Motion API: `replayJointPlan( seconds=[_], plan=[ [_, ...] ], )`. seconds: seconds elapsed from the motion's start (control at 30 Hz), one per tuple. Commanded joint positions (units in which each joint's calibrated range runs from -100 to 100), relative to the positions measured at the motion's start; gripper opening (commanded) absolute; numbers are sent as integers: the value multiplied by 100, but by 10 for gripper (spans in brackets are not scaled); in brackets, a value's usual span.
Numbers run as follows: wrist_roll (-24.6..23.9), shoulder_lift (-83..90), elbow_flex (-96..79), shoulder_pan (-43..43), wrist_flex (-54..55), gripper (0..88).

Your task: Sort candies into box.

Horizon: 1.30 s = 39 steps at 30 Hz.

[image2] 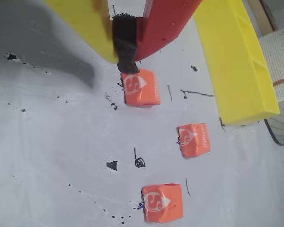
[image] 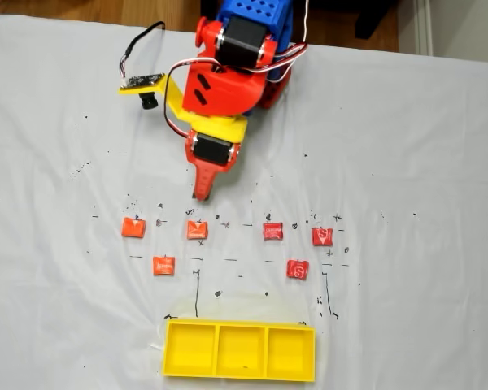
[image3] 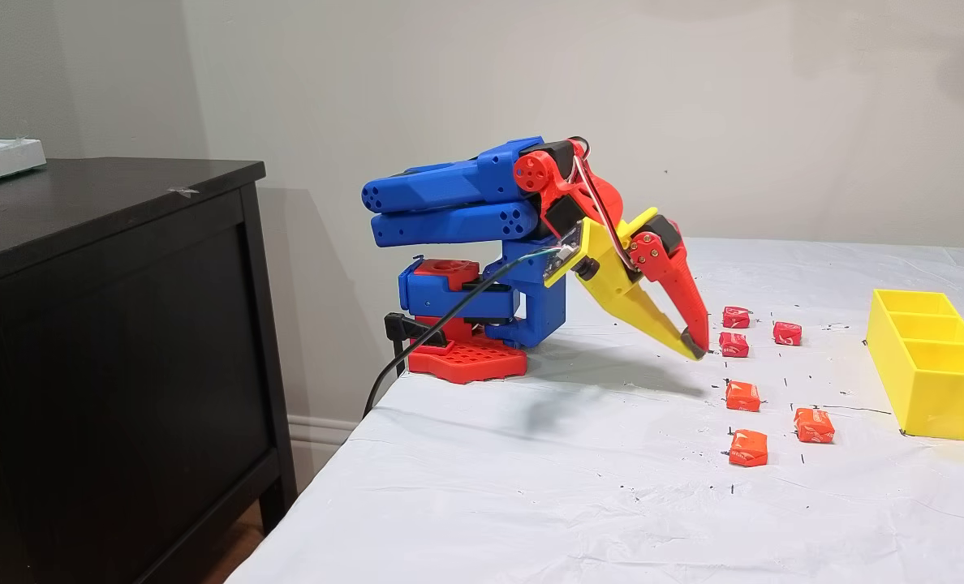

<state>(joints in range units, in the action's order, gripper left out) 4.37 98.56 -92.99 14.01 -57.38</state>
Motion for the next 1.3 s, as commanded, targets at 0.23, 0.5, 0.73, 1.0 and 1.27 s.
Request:
replayJointPlan(
  seconds=[0.23, 0.5, 0.73, 1.0, 1.27],
  plan=[
    [-405, 8, 1738, -42, -840, 0],
    [-425, -1374, 2803, -359, -496, 0],
    [-278, -2884, 4560, -785, -897, 0],
    [-542, -3673, 5179, -1980, -897, 0],
    [-552, -5437, 6217, -2805, -1061, 0]
  ],
)
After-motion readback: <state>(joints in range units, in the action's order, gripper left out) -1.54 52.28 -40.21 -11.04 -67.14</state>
